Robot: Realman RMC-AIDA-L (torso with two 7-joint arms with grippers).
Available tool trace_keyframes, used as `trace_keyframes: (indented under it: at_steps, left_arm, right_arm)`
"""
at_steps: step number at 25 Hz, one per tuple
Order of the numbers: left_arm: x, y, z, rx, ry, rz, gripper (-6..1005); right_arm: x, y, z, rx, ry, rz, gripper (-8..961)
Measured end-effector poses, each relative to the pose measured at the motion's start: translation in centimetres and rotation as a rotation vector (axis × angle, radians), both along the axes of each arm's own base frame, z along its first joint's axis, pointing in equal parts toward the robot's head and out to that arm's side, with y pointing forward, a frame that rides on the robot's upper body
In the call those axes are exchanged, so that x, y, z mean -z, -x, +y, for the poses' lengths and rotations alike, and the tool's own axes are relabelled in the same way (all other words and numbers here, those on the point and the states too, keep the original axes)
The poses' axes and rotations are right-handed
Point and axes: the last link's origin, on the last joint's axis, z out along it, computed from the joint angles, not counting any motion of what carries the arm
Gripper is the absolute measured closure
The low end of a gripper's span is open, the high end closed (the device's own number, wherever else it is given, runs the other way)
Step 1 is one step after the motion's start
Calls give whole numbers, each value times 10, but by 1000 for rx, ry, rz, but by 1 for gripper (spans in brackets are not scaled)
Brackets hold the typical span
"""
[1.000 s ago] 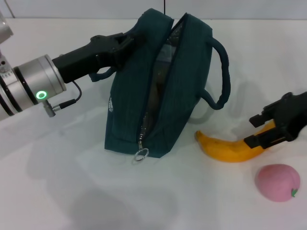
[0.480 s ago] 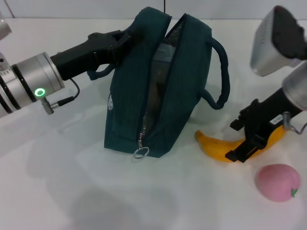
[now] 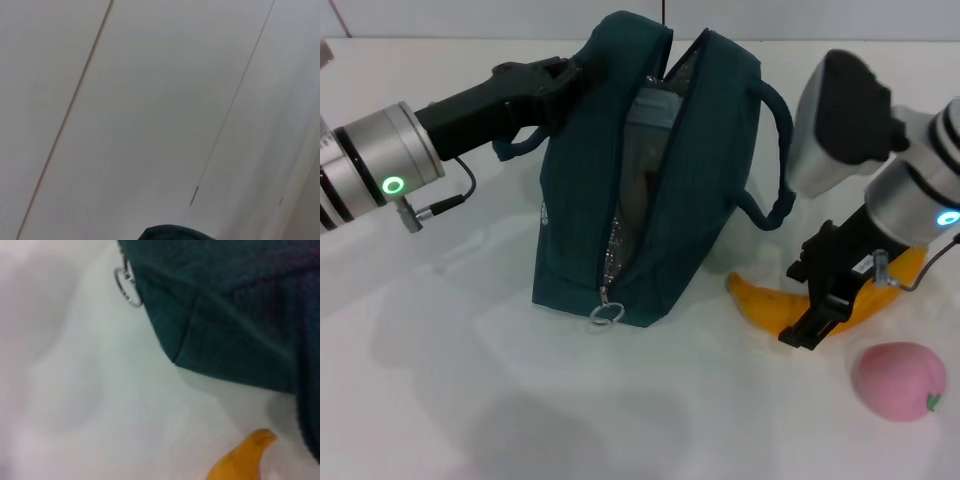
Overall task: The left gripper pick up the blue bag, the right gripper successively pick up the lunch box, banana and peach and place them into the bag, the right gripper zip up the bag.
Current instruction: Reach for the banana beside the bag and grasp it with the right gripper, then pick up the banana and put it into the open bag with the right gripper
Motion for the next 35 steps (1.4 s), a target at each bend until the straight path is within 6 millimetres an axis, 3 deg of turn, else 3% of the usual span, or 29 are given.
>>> trace_keyframes:
  at_steps: [6,16,30,35]
  left_arm:
    - [-1,1,1,-8,-7,7,960]
    - [-1,3,3,-15,-15,16,960]
    - [0,4,2,-18,-15,14,959]
    - [0,4,2,-19,-16,13,959]
  right_arm:
    - [13,3,-5,-27,10,-35,98]
    - [16,3,-6,-31,14,-41,103]
    - [17,0,-7,7,7,-40,290]
    - [9,0,-1,38,-29,-6,344]
